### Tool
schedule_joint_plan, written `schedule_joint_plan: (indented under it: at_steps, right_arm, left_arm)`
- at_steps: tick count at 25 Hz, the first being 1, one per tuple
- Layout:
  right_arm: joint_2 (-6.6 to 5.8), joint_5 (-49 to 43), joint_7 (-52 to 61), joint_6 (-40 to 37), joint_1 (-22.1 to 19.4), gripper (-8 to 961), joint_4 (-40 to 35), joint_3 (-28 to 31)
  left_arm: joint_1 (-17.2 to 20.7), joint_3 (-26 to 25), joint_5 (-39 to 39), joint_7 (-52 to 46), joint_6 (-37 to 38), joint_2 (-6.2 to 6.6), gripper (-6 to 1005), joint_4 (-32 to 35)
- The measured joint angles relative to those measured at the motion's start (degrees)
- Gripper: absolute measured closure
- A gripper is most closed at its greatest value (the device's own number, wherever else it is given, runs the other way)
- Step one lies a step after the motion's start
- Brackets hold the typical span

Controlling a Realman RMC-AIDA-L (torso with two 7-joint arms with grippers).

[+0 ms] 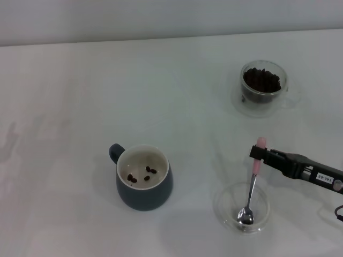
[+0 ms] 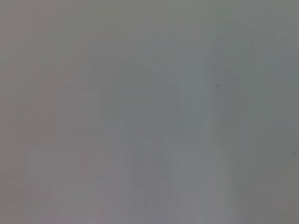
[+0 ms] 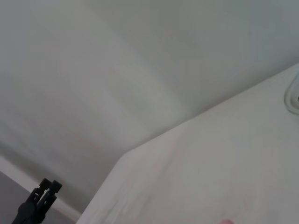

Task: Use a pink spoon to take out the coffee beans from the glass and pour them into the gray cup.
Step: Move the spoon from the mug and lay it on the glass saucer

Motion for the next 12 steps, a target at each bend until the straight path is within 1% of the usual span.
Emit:
schedule_joint_plan:
  at_steps: [12]
  right_arm:
    - [-0.08,-0.33,0.74,-1.67,-0.24,808,-0.01,0.0]
  left_arm:
    - [-0.43,0.0,0.02,0.83,-0.04,0.0,244,0.0]
